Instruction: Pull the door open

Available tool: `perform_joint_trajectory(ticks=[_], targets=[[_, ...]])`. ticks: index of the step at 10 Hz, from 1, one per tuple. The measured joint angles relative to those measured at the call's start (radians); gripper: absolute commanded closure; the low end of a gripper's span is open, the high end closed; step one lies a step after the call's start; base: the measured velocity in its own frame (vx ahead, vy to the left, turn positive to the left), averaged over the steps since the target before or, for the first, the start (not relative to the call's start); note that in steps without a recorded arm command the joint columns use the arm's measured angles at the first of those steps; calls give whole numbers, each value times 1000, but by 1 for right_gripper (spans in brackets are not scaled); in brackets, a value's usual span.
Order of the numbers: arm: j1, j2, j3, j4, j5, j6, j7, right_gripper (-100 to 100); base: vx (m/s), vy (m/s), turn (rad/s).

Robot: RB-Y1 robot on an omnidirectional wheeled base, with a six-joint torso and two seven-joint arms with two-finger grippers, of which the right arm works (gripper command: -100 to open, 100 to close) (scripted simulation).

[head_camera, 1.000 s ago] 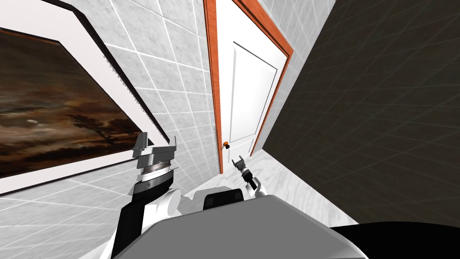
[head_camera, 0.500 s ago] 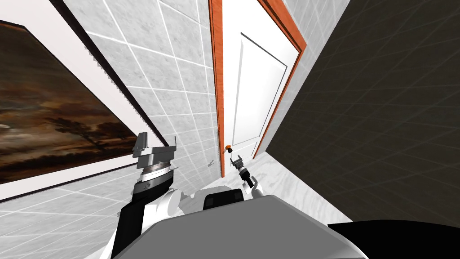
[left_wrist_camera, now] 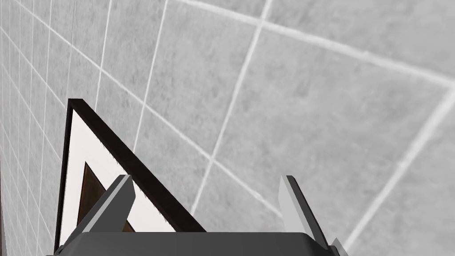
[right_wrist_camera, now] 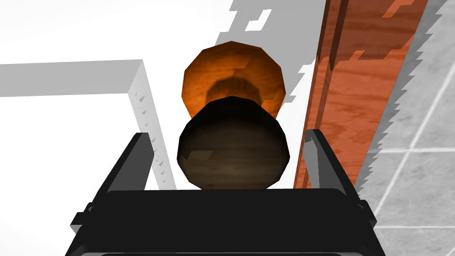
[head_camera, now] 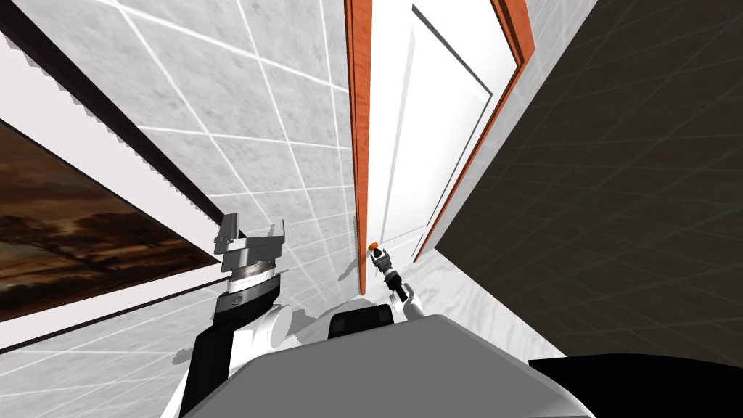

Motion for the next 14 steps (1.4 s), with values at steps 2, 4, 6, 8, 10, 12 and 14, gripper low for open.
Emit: perform_joint_trajectory(ticks=[2, 4, 6, 8, 10, 12, 14], targets=[[-1, 1, 1, 0, 0, -1, 0, 100, -17, -4, 5], [0, 0, 1, 1, 1, 2, 0, 100, -16, -8, 1], [2, 0, 1, 3, 2, 3, 1, 100, -3, -1, -1], [-3, -4, 0, 2, -4, 2, -7, 100, -142, -34, 82], [3, -14, 0, -12, -11, 5, -32, 100, -177, -55, 61], [2, -27, -5, -11, -25, 8, -63, 100, -211, -18, 105], [0, -42, -11, -5, -45, 7, -105, 100, -165, -29, 99]])
